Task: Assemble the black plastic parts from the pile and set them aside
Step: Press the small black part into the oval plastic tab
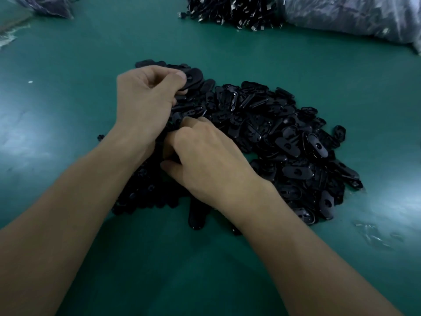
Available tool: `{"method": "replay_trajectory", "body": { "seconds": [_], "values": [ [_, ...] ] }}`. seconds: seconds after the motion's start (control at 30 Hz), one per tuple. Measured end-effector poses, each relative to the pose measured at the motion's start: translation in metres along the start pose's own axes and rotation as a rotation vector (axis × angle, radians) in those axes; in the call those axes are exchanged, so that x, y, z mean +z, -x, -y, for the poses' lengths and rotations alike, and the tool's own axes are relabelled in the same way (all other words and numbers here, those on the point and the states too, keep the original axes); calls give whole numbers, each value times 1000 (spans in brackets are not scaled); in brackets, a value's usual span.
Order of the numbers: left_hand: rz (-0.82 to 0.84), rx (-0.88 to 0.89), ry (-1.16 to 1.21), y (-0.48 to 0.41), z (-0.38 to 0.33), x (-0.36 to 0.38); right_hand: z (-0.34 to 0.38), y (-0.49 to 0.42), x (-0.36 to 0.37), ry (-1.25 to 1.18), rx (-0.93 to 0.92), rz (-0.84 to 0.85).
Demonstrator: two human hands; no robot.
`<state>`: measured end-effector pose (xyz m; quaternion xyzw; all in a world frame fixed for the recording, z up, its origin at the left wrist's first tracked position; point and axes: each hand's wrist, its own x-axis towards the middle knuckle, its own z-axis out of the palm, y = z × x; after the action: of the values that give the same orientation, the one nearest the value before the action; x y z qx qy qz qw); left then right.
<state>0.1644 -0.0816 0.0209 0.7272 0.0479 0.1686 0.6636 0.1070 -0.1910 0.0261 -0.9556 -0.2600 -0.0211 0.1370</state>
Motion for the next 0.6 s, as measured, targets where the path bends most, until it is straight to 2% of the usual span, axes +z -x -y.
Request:
{"method": "replay_trajectory", "body": {
  "seconds": [0.27,0.4,0.47,0.6],
  "values": [
    [19,16,-12,3,0,2,5,-6,1,-83,65,48],
    [20,14,-26,2,2,2,5,-4,2,-99,31,76],
    [17,13,-25,1,3,1,1,-2,-1,-183,31,41],
    [61,28,-56,0,5,1,-25,8,-16,-475,124,-165]
  ]
}}
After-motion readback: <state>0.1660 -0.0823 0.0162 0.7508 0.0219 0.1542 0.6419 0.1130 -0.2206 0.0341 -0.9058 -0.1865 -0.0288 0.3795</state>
